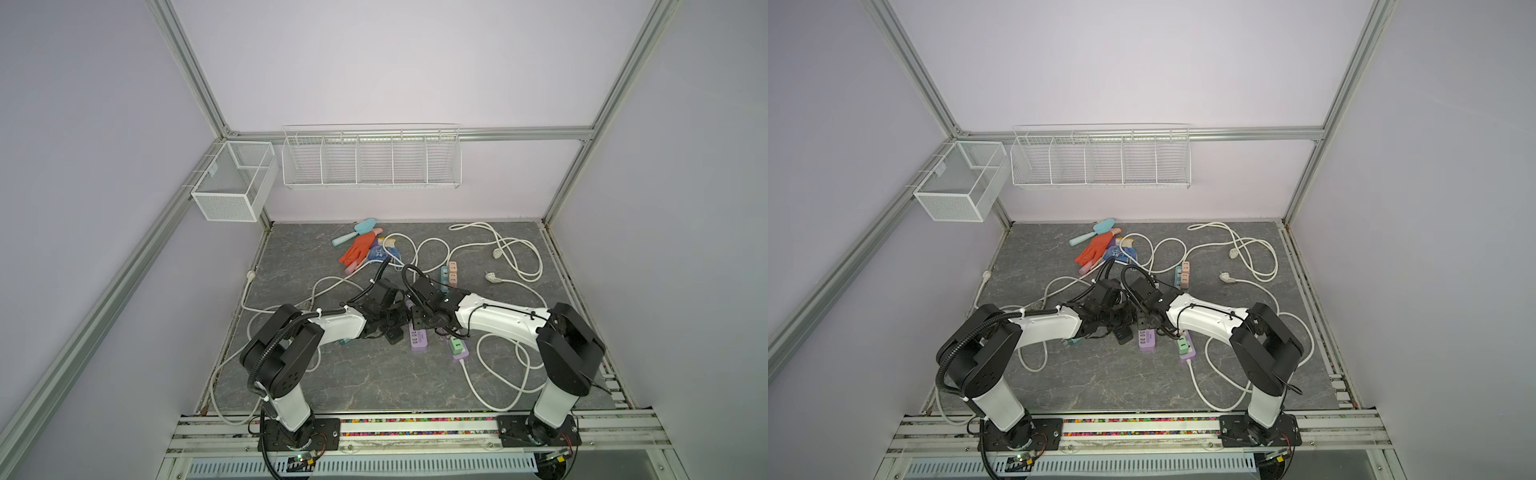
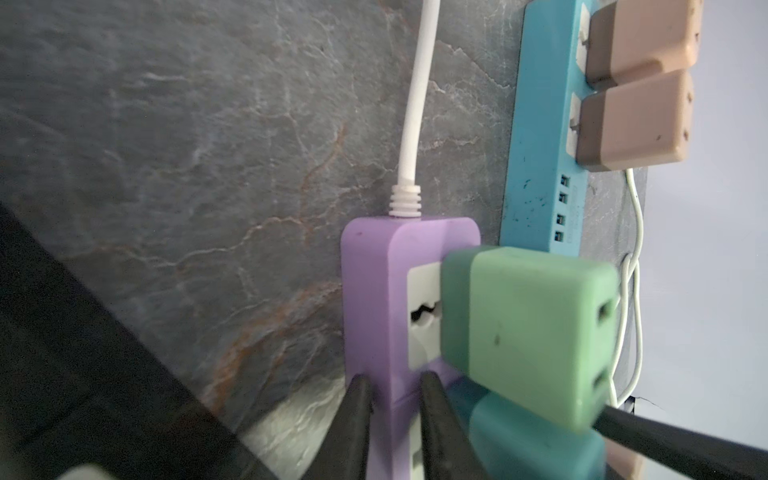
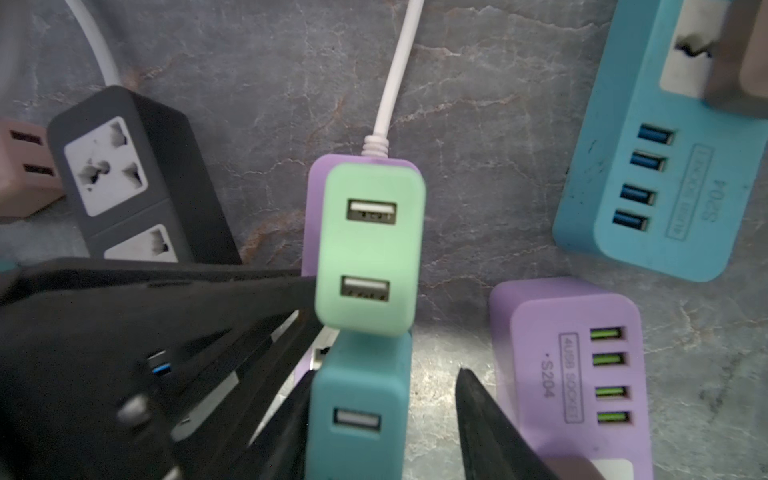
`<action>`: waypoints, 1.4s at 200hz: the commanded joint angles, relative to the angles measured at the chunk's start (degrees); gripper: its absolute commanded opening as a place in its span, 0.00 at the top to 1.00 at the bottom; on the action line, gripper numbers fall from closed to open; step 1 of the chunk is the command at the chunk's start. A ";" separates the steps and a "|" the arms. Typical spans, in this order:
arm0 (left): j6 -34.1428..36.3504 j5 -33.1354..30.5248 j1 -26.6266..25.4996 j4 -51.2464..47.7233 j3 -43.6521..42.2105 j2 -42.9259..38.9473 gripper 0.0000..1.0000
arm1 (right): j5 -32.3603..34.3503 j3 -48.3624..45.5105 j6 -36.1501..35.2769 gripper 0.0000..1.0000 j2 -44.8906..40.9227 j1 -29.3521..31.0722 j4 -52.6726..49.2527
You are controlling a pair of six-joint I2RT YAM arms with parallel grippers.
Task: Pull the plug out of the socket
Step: 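Close the right gripper on the teal adapter while the left grips the purple strip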
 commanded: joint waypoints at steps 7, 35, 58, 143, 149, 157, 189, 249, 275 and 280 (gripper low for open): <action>-0.18 -1.26 -0.43 -2.54 -1.26 -0.56 0.78 | 1.08 1.48 0.55 0.48 1.27 0.90 0.38; 0.56 -2.61 -0.43 -4.31 -1.61 -0.96 0.78 | 0.56 2.02 0.39 0.53 2.27 1.20 0.28; 0.64 -2.12 -0.47 -3.65 -2.03 -0.81 0.78 | 0.82 2.00 0.22 0.55 2.87 1.44 0.37; 1.40 -3.03 -0.69 -4.82 -2.19 -0.40 0.78 | 1.88 1.84 -0.14 0.64 4.07 1.62 0.19; 1.31 -3.29 -0.69 -4.89 -2.25 -0.39 0.78 | 1.89 2.00 -0.22 0.65 4.21 1.62 -0.04; 1.27 -3.78 -0.69 -5.17 -2.37 -0.41 0.78 | 1.94 2.11 -0.14 0.66 4.30 1.68 -0.35; 1.37 -3.43 -0.84 -5.13 -2.77 0.05 0.78 | 2.04 2.67 -0.59 0.70 4.28 1.97 -0.30; 2.03 -3.97 -1.13 -6.54 -2.94 -0.91 0.78 | 3.32 3.19 -1.49 0.74 3.02 2.06 -1.34; 1.94 -4.38 -1.22 -7.03 -3.51 -1.81 0.77 | 1.87 3.57 -1.51 0.75 3.21 2.36 -0.63; 1.89 -4.42 -1.28 -6.90 -3.60 -1.88 0.77 | 1.60 3.83 -1.55 0.76 3.39 2.47 -0.46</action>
